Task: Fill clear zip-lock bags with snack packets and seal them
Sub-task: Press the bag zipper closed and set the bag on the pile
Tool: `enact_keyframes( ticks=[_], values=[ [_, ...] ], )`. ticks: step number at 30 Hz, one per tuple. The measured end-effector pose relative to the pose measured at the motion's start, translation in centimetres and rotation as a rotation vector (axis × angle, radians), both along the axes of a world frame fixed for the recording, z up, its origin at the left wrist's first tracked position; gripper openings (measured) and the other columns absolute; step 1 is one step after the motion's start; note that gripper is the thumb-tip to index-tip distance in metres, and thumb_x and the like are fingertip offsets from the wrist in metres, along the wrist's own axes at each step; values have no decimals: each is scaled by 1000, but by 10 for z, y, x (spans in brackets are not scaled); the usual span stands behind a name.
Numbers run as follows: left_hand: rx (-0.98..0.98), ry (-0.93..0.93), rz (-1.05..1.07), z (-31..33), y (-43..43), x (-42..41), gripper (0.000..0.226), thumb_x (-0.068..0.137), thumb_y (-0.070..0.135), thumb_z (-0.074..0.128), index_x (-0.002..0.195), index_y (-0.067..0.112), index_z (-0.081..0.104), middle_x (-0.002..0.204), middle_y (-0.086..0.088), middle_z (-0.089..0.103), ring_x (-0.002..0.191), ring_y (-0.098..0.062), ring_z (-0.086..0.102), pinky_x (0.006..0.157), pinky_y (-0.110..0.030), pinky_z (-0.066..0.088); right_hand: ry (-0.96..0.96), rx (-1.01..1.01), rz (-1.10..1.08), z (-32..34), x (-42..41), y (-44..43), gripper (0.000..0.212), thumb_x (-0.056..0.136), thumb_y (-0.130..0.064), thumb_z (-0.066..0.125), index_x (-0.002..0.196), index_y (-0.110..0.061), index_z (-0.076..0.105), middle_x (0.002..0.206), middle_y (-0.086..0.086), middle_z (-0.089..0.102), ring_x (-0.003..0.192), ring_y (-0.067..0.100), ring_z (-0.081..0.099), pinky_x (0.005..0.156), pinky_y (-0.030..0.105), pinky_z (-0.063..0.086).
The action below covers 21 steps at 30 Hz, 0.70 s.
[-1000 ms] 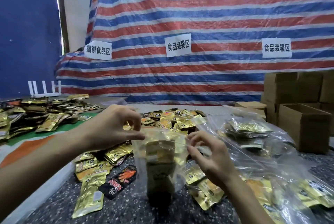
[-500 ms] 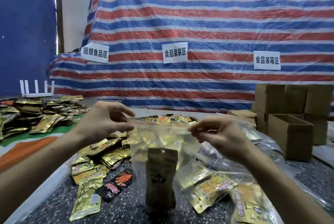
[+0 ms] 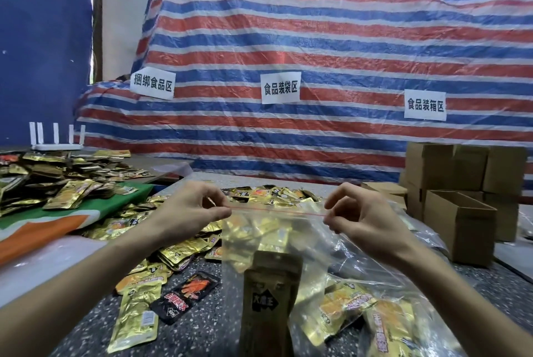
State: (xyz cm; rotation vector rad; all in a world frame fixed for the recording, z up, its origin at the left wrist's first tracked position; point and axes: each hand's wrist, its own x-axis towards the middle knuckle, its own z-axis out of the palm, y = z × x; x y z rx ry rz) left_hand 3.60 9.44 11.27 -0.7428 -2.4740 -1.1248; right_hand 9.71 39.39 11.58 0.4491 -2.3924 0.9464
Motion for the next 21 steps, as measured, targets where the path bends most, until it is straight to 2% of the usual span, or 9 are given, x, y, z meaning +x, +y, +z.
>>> enact_keyframes(
  ticks=[2,5,7,9,11,14,16,18,21],
  values=[
    [2,55,9,1,5,5,9,89,14,71,81,14,69,79,1,68,67,-2,60,61,-16,46,72,38,-52,-2,2,-4,22,84,-1,73,86,-19,61,76,0,67,71,12,64,65,26,55],
    [30,102,-1,-2,11,12,8,90,11,69,82,13,68,83,-2,69,76,-14,64,67,-28,53,127,71,-48,-6,6,-5,22,83,0,70,87,-19,59,80,0,64,75,12,62,65,25,54],
    [31,159,-12,-4,14,17,9,89,12,70,82,16,68,84,1,68,76,-10,62,65,-23,48,86,86,-14,-4,10,-7,15,83,-18,66,96,-24,60,89,-6,65,86,3,61,69,18,51],
    [15,217,-28,-5,16,23,11,89,13,71,81,19,66,83,6,66,76,-5,59,64,-17,44,30,178,-9,0,13,-12,38,79,-46,57,112,-29,58,108,-18,61,99,-9,55,78,11,44],
    [0,264,-55,-6,18,27,13,88,12,70,81,21,65,83,9,64,79,-2,56,67,-14,43,37,278,21,6,11,-25,55,81,-60,55,127,-29,55,123,-20,55,110,-13,48,90,9,37],
    [-14,316,-84,-6,22,31,19,87,11,71,79,26,64,81,14,61,79,-2,56,67,-17,44,61,386,95,10,5,-50,54,87,-53,66,132,-25,55,132,-14,54,120,-3,46,101,19,39],
    [-17,347,-98,-7,23,33,20,87,11,72,78,27,63,80,16,60,79,-2,57,66,-15,44,79,425,98,11,2,-66,44,89,-45,67,127,-25,60,128,-12,59,118,2,50,102,26,43],
    [-4,365,-106,-7,22,34,19,86,12,73,78,26,65,78,17,60,77,-2,58,64,-14,44,117,402,109,12,-1,-77,27,91,-37,67,114,-23,67,113,-9,67,106,5,58,94,33,49],
    [29,359,-100,-9,20,33,13,85,13,75,80,24,69,78,15,63,73,-5,59,60,-14,44,130,372,152,12,-3,-87,12,92,-28,67,100,-20,72,95,-7,71,89,6,62,82,35,54]
  ],
)
